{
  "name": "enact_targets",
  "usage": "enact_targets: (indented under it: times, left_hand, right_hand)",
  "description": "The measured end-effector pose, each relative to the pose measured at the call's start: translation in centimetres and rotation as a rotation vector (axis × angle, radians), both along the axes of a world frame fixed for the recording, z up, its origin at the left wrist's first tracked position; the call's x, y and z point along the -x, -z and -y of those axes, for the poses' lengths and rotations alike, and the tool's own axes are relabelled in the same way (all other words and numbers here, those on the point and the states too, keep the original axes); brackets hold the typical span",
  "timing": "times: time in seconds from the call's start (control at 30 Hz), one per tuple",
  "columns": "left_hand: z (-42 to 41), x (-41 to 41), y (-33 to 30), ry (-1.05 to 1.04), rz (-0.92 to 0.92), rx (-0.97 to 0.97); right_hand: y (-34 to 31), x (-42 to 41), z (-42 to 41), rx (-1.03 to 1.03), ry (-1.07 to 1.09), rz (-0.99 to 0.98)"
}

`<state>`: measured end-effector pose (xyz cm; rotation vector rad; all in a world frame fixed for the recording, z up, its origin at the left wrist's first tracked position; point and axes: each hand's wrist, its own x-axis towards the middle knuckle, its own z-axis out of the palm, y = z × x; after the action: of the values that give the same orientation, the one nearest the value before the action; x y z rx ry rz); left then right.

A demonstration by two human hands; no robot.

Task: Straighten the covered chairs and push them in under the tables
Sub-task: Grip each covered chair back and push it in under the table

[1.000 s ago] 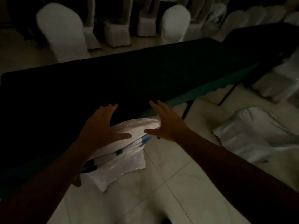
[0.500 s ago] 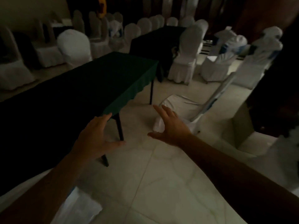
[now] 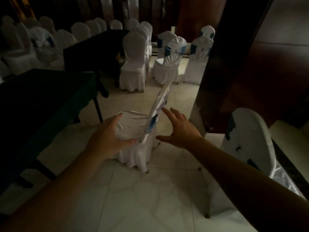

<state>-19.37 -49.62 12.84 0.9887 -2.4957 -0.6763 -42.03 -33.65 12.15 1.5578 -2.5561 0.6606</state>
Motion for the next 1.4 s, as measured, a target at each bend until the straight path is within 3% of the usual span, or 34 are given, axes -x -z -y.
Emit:
enact_targets:
  times: [0.2, 0.43, 0.77, 1.13, 1.27, 1.4]
  left_hand:
    - [4.8, 13.6, 1.5, 0.030, -0.030, 0.053]
    - [14.7, 27.3, 5.9, 0.042, -0.018, 0.027]
    - [24.0, 36.9, 8.3, -0.012, 0.008, -0.098]
    - [23.0, 41.4, 9.6, -0.177, 0.016, -0.193]
    - [19.6, 42.9, 9.6, -0.249, 0.103, -0.203]
    - [16.9, 44.5, 10.8, -0.371, 0.316, -0.196]
  right_hand:
    - [0.6, 11.3, 3.0, -0.046, 0.044, 0.014]
    - [1.7, 23.0, 12.2, -0.147, 0.021, -0.041]
    - [3.0, 35.3, 25.3, -0.264, -0.192, -0.089]
    - [6.0, 47.3, 32.5, -0.318, -0.652, -0.166]
    - [7.8, 51.1, 34.9, -0.285, -0.835, -0.190]
    - [9.9, 53.5, 37.5, -0.217, -1.005, -0.175]
